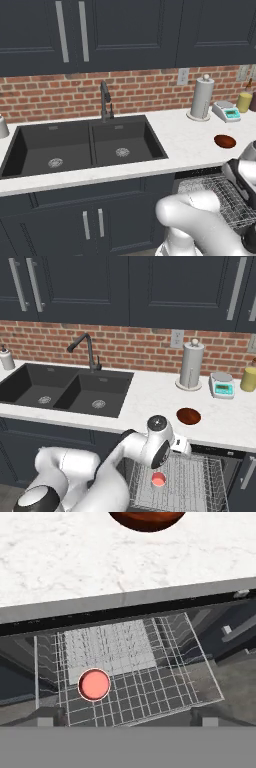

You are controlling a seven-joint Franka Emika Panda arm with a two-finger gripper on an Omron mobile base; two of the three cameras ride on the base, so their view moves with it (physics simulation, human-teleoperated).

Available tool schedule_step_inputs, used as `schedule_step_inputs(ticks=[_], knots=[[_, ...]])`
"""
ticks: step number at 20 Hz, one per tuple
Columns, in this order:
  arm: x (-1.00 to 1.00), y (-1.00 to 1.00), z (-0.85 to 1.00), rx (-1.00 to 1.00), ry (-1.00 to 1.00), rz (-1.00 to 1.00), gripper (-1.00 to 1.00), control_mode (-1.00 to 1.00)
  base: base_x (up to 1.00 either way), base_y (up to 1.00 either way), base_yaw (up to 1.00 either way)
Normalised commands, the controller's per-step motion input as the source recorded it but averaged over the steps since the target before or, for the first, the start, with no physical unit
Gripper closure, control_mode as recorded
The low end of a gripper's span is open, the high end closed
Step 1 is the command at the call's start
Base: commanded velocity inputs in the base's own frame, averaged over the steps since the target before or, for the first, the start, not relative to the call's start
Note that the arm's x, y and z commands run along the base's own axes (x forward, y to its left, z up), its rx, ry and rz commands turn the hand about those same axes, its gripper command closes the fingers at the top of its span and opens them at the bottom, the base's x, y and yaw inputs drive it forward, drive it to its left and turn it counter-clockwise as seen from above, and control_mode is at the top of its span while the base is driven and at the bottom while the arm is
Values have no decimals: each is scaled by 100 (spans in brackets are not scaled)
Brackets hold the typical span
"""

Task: Pick up the cup and bowl from the counter, place them in the dishwasher, and close the dishwasher door.

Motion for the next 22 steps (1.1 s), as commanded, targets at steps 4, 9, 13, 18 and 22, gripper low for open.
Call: schedule_step_inputs(ticks=[4, 9, 13, 18, 22], knots=[[-11, 0, 100, 0, -2, 11, -100, -100, 0, 0, 0], [12, 2, 82, 0, -2, 8, -100, -100, 0, 0, 0], [38, 5, 51, 0, 0, 4, -100, -100, 0, 0, 0], [69, 7, 13, 0, 29, 6, -100, -100, 0, 0, 0], [86, 6, 0, 0, 38, 9, -100, -100, 0, 0, 0]])
